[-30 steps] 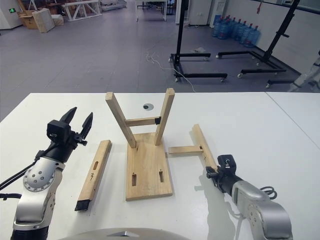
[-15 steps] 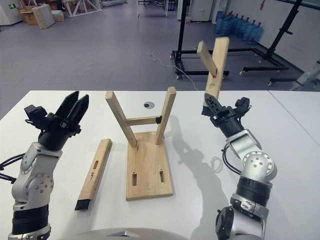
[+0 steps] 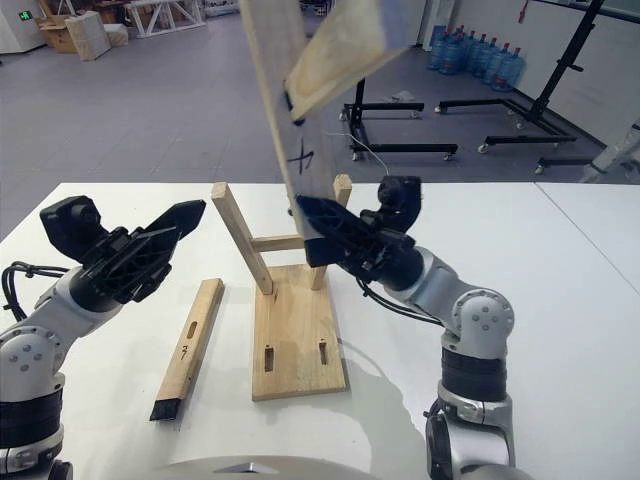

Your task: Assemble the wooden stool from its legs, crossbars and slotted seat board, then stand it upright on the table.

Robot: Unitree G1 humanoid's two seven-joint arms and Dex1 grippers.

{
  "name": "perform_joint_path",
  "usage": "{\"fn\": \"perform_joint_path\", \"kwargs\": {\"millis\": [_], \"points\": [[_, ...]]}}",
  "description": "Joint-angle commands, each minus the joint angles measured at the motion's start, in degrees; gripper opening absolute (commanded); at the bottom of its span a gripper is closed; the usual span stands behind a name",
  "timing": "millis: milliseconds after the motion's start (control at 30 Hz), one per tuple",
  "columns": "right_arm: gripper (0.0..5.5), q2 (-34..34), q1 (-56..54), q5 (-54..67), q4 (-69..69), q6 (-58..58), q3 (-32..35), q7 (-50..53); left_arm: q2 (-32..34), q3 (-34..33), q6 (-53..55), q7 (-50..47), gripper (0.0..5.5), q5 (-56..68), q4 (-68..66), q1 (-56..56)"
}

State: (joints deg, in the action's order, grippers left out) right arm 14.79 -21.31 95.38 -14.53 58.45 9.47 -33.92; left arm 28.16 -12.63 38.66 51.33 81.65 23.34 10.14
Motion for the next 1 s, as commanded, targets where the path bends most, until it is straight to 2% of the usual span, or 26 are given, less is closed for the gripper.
{"fn": "perform_joint_path", "kwargs": {"millis": [33, 100, 200, 300, 533, 800, 933, 1000], "points": [[1.03, -1.2, 0.3, -1.0, 0.2, 0.7, -3.8, -2.4, 2.2, 1.5, 5.0, 2.3, 3.33, 3.0, -2.7, 5.4], [1.03, -1.3, 0.4, -1.8, -0.1, 1.3, -5.8, -4.4, 2.8, 2.6, 7.2, 3.5, 3.33, 2.9, -4.5, 7.7], [1.03, -0.8, -0.3, -2.9, -0.1, 2.5, -8.2, -8.2, 1.3, 4.1, 6.2, 0.7, 3.86, -2.4, -8.5, 11.8], [1.03, -0.4, -1.3, -8.3, 0.4, 2.0, -10.7, -11.0, 1.3, 3.9, 7.9, 1.1, 4.29, -1.5, -8.6, 13.3], [1.03, -0.9, -1.8, -13.1, 0.2, 1.1, -12.5, -15.5, 3.5, 1.3, 13.4, 2.3, 5.12, 8.1, -5.8, 15.3], [1.03, -1.2, -1.5, -6.4, 5.9, 7.7, -13.5, -17.5, 1.7, 2.8, 12.9, 4.6, 5.12, 6.4, -7.4, 18.5], [1.03, -0.4, -1.3, -8.7, 7.1, 10.3, -15.4, -19.8, 1.1, 3.8, 13.6, 6.0, 5.12, 5.5, -8.3, 19.7], [1.03, 0.1, -1.4, -10.1, 7.4, 10.9, -15.9, -20.9, 1.1, 3.9, 14.0, 6.3, 4.85, 5.3, -8.7, 19.9]]}}
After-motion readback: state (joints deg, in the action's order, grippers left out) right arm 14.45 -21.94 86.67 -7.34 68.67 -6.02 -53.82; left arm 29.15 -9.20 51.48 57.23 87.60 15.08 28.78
